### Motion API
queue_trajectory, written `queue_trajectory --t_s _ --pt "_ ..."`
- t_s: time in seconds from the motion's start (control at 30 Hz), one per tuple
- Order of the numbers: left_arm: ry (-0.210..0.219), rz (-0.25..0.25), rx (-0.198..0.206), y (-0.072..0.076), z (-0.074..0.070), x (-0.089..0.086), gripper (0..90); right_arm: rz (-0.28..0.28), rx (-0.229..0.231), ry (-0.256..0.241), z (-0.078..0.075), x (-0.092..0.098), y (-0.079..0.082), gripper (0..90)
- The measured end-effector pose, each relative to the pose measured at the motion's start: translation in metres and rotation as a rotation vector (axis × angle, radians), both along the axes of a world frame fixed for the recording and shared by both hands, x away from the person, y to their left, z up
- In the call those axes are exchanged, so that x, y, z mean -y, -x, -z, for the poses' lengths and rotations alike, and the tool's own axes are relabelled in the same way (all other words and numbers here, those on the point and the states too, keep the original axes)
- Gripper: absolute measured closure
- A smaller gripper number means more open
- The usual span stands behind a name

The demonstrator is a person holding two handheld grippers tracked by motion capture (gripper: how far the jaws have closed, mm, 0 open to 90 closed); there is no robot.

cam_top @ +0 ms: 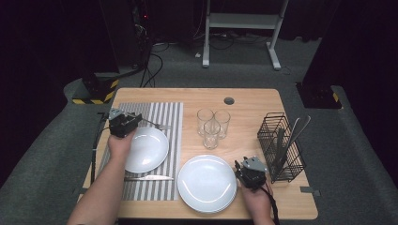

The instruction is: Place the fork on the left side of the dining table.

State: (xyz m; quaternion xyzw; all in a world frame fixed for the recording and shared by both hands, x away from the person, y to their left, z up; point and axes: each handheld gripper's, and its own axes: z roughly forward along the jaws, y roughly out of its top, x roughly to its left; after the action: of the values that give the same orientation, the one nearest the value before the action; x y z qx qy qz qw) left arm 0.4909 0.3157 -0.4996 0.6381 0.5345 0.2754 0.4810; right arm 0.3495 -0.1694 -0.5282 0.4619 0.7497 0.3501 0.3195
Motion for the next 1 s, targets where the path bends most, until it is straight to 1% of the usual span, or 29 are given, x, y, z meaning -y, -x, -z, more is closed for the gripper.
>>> queue_trajectory --t_s 0.73,0.83,1.0 --pt "-0.028 -0.001 -0.005 0.0001 0.0016 -0.0029 55.6 0.001 0.005 0.005 0.0 -0.0004 0.0006 59.6" --pt "-0.033 -0.005 -0.014 -0.0005 0.0025 -0.004 54.1 0.001 0.005 0.005 0.0 -0.0005 0.0006 59.6" --pt "-0.043 -0.012 -0.041 -0.0011 0.0049 -0.0058 50.0 0.002 0.005 0.005 0.0 -0.0007 0.0008 59.6"
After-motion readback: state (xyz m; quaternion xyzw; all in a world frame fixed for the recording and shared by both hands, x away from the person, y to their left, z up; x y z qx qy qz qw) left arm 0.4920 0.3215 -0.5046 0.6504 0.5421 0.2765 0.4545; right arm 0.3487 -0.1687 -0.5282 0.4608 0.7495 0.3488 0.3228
